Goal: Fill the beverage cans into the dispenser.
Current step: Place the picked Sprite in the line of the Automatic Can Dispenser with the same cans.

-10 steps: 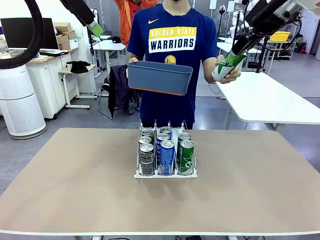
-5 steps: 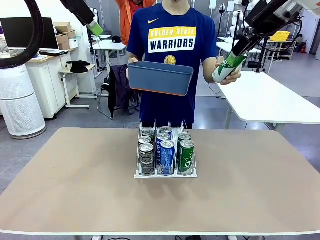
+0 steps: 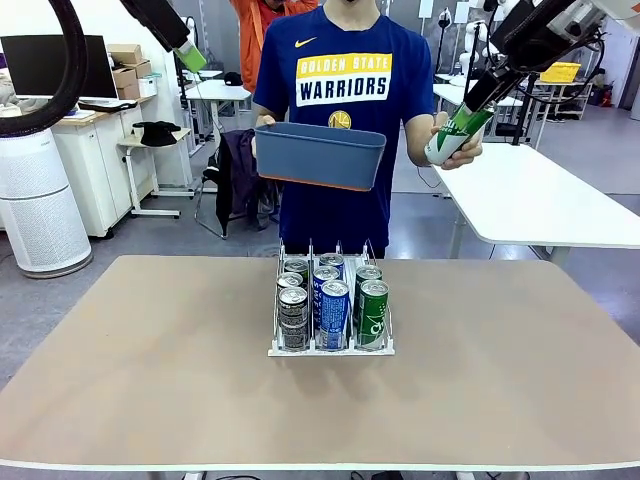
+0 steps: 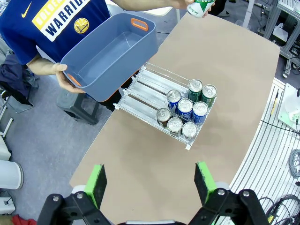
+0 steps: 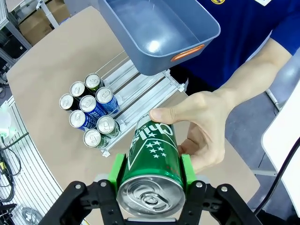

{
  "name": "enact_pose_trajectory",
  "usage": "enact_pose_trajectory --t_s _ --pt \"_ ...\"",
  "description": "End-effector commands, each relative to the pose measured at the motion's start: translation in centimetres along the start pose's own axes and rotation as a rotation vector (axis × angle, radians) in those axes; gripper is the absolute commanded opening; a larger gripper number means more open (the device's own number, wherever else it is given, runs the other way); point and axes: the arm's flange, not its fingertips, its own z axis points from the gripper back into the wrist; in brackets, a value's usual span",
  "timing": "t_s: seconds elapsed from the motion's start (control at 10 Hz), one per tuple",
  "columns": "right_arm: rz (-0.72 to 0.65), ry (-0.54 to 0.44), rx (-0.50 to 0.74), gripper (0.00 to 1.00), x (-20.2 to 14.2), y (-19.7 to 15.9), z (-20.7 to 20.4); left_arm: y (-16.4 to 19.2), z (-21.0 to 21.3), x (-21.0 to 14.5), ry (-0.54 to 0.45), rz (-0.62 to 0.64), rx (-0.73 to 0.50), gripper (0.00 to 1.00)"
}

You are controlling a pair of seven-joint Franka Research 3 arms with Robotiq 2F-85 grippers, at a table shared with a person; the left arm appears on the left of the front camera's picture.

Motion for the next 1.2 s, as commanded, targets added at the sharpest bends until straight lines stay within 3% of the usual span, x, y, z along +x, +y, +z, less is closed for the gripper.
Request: enact_pose_trajectory --t_s 0.0,1.1 --pt "0.000 0.000 0.001 0.00 -0.09 0.07 -0.05 0.12 0.21 -0.17 0.010 0.000 -0.004 1.00" --pt "0.000 0.000 0.001 0.00 -0.09 0.07 -0.05 0.12 0.21 -0.17 0.010 0.000 -0.004 1.00"
